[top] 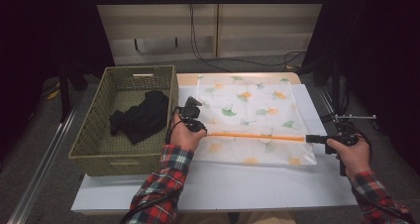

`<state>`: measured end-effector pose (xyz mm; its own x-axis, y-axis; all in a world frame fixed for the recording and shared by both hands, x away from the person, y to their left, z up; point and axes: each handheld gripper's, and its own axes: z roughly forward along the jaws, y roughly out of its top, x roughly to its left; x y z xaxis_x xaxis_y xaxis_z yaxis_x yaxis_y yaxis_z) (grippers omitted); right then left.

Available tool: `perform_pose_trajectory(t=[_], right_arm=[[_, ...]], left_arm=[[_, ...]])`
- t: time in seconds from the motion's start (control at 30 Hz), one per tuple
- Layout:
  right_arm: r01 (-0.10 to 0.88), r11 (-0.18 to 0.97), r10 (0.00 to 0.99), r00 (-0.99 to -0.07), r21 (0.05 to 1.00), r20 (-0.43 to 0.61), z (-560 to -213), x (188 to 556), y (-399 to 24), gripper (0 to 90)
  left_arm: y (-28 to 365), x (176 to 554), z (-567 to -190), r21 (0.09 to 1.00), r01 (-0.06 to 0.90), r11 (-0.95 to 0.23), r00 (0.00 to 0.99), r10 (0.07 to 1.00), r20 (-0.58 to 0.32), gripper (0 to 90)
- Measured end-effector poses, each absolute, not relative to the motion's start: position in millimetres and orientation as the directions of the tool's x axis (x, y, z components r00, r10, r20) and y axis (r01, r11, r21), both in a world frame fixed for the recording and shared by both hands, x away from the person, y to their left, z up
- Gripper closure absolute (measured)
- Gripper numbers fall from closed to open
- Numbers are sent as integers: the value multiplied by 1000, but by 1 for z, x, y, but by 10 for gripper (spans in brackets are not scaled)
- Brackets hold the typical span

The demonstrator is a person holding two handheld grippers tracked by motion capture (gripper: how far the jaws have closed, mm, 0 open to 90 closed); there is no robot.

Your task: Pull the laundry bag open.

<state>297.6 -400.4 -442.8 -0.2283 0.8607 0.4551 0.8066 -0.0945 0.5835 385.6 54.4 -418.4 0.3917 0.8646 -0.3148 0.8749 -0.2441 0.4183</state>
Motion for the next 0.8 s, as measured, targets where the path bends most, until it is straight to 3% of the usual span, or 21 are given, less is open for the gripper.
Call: perform_pose_trajectory(t=[0.8], right_arm=[[805,-103,860,-222,584,459,-441,297,-402,868]], left_arm=[[66,387,-405,428,872,-237,387,869,-309,900]])
